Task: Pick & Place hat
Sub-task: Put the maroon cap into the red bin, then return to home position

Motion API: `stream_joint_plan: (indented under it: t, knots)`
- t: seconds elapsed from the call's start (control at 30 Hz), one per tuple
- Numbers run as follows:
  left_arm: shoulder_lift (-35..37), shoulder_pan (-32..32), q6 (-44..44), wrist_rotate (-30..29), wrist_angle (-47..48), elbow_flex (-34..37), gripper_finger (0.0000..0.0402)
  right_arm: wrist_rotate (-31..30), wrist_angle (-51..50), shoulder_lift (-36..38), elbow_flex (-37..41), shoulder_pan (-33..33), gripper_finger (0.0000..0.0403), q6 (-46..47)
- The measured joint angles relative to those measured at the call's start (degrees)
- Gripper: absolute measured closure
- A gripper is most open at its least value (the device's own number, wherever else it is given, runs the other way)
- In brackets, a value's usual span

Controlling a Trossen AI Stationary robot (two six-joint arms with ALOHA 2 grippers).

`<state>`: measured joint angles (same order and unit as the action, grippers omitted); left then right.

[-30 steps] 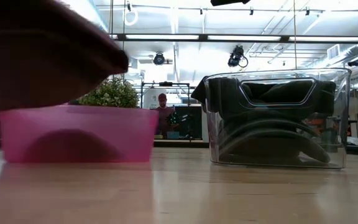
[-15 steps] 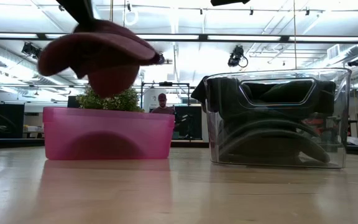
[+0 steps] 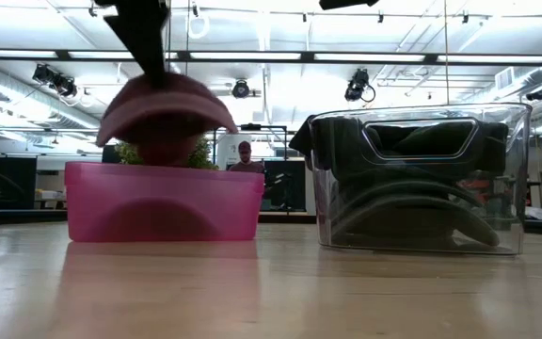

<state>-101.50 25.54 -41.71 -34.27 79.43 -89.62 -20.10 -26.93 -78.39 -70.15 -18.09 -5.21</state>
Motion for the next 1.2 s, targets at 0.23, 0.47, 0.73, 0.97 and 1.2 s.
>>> stream_joint_plan:
  t: [0.23, 0.47, 0.73, 0.97, 1.2]
  knots:
    - [-3.0, -1.2, -1.8, 0.0, 0.2, 0.0, 0.0396, 0.0, -0.2, 0.0, 0.0, 0.0, 0.015, 0.0]
    - [-3.4, -2.3, -6.0, 0.1, 1.9, 0.0, 0.0393, 0.0, -0.2, 0.0, 0.0, 0.0, 0.015, 0.0]
    - [-4.2, -2.5, -6.3, -0.2, 2.5, 0.0, 0.0369, 0.0, -0.2, 0.0, 0.0, 0.0, 0.015, 0.0]
    - [-4.3, -2.9, -7.3, -1.3, 3.4, 0.0, 0.0346, 0.0, -0.2, 0.0, 0.0, 0.0, 0.015, 0.0]
    - [-4.3, -2.9, -7.2, -2.2, 3.4, 0.0, 0.0335, 0.0, -0.2, 0.0, 0.0, 0.0, 0.015, 0.0]
